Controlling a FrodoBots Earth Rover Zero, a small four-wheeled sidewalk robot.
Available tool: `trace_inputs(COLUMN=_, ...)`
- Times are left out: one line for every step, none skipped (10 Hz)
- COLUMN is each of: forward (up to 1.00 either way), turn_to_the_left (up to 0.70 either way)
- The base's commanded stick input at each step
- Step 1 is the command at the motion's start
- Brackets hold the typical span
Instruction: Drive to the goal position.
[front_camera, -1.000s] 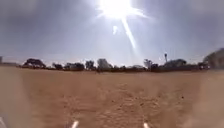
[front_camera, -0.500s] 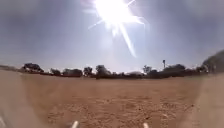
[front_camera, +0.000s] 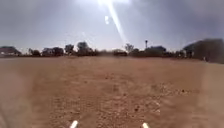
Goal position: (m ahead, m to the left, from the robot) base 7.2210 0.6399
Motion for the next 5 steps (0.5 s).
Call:
trace_inputs(forward=1.00, turn_to_the_left=0.00)
trace_inputs(forward=1.00, turn_to_the_left=0.02)
trace_inputs(forward=1.00, turn_to_the_left=0.14)
trace_inputs(forward=1.00, turn_to_the_left=0.26)
trace_inputs(forward=1.00, turn_to_the_left=0.27)
